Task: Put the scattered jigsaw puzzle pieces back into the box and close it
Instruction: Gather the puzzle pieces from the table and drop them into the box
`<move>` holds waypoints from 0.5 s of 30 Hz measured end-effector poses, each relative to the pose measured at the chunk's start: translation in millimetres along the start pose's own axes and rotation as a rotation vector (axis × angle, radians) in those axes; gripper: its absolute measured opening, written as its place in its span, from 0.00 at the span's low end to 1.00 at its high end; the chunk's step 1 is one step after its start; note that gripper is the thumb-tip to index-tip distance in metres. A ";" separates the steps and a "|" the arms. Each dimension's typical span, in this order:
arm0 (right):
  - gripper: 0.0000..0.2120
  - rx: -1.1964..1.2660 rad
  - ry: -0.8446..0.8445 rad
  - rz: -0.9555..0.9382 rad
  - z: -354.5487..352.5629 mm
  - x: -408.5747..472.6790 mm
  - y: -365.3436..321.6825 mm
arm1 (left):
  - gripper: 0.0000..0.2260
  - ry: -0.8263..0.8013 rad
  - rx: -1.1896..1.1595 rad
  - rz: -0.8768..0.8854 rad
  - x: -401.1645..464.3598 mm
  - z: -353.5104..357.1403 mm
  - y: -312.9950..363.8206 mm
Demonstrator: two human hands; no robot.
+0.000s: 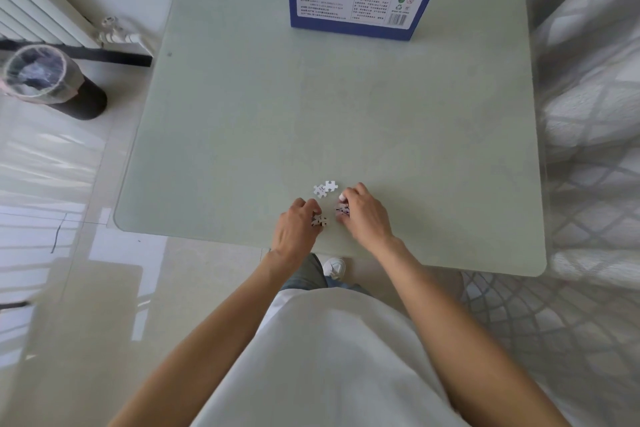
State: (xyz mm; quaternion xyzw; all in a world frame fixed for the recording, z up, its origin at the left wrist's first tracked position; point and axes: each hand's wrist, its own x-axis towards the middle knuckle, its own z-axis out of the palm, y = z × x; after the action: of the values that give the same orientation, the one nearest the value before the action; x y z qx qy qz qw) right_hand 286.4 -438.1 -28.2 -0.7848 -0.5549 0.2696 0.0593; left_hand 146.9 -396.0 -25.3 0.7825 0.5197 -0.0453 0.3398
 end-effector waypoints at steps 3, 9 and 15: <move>0.14 -0.008 -0.020 -0.008 -2.1 0.7 -1.0 | 0.12 0.002 -0.020 -0.014 1.0 -1.5 -0.4; 0.16 0.133 -0.053 -0.030 -5.2 4.2 -4.4 | 0.13 -0.054 -0.030 -0.033 6.1 -7.4 -1.3; 0.19 0.133 -0.054 0.015 -18.7 39.6 -12.0 | 0.12 -0.116 -0.012 -0.009 7.7 -10.0 -4.1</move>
State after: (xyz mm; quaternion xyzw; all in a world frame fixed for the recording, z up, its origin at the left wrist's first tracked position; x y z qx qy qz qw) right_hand 294.9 -394.0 -21.8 -0.7757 -0.5314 0.3271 0.0943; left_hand 144.1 -383.3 -23.0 0.7742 0.5031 -0.0890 0.3736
